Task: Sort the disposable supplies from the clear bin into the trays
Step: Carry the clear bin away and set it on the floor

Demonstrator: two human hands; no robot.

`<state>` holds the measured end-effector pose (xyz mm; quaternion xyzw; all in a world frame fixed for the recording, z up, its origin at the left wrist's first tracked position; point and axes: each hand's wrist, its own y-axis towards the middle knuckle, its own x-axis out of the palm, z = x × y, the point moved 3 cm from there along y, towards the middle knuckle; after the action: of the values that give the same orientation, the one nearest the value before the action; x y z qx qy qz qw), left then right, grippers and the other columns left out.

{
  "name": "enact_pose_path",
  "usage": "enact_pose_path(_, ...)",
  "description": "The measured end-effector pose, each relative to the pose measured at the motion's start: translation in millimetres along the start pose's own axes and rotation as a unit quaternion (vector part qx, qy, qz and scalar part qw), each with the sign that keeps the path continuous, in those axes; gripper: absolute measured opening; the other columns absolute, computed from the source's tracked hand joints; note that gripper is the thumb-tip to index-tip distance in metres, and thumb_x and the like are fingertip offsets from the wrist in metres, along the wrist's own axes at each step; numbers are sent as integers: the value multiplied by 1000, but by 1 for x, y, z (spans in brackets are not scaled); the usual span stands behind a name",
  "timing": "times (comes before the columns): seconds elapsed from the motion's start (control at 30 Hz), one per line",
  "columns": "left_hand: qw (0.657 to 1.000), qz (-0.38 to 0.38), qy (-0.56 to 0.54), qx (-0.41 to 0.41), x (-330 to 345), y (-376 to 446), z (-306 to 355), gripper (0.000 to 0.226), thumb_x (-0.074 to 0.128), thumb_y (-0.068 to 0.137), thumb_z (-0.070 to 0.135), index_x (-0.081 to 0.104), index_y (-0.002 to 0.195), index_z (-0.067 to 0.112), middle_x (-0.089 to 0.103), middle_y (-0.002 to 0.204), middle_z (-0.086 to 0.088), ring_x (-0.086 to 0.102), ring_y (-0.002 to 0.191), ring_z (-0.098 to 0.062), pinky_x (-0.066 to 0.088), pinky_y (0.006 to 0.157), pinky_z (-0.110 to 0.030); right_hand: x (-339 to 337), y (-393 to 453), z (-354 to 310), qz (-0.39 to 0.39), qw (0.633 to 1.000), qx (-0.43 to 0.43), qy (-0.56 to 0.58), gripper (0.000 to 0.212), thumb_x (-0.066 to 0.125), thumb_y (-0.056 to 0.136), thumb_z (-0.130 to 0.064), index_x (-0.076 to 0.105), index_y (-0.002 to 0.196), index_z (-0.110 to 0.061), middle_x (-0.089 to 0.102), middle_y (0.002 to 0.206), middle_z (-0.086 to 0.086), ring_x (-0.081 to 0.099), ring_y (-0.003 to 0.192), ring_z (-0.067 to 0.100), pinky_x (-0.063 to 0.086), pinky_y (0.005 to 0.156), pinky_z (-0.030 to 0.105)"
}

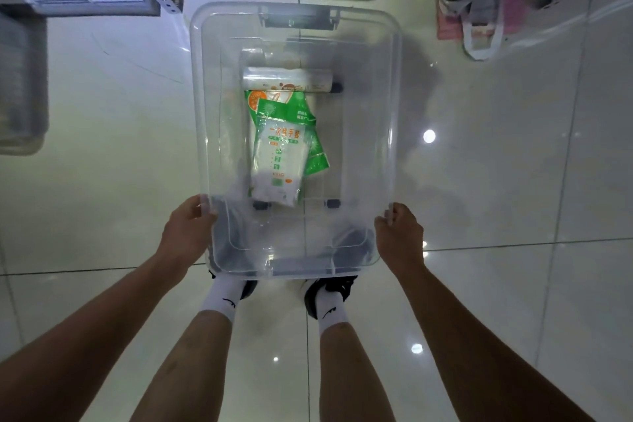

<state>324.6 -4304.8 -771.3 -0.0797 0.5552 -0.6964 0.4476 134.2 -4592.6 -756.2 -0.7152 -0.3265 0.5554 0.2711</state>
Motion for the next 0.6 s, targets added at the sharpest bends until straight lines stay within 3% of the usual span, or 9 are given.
enact_pose_path(0.07,1000,6,21,13,-1,-1,8,17,58,96,24,65,94,39,71,107,5,65,101,-22,53,93,-45,-2,5,-5,-6,1000,-3,-1,38,55,93,-12,55,130,-2,63,130,14,60,118,30,46,98,33)
enact_pose_path(0.2,992,55,66,92,-4,0,44,41,55,97,12,53,137,21,61,125,2,61,103,-20,48,75,-22,-10,15,-31,28,997,-77,5,53,55,94,-12,42,145,-11,50,146,9,49,133,26,42,110,39)
enact_pose_path(0.27,977,65,133,153,-2,6,69,51,54,98,14,42,148,18,52,144,-4,53,125,-25,49,98,-32,-13,20,-52,45,989,-139,-21,51,55,94,-11,44,144,-12,46,148,8,43,136,25,37,111,36)
enact_pose_path(0.3,966,68,175,180,-1,10,82,56,55,98,17,38,150,19,44,152,-5,44,136,-26,42,109,-40,-15,25,-63,52,983,-168,-45,48,55,94,-11,47,142,-13,45,148,8,41,137,25,36,112,37)
enact_pose_path(0.37,942,71,238,225,1,20,108,60,57,96,21,36,152,21,31,160,-5,30,146,-25,33,116,-46,-20,40,-86,62,973,-199,-100,45,57,93,-14,52,138,-14,43,150,9,39,138,26,37,113,40)
enact_pose_path(0.6,817,78,365,440,11,59,237,66,68,86,15,43,146,9,38,154,-16,33,143,-35,41,109,-54,-57,90,-191,84,912,-355,-188,49,56,93,-13,49,142,-15,33,157,7,32,142,25,38,113,44)
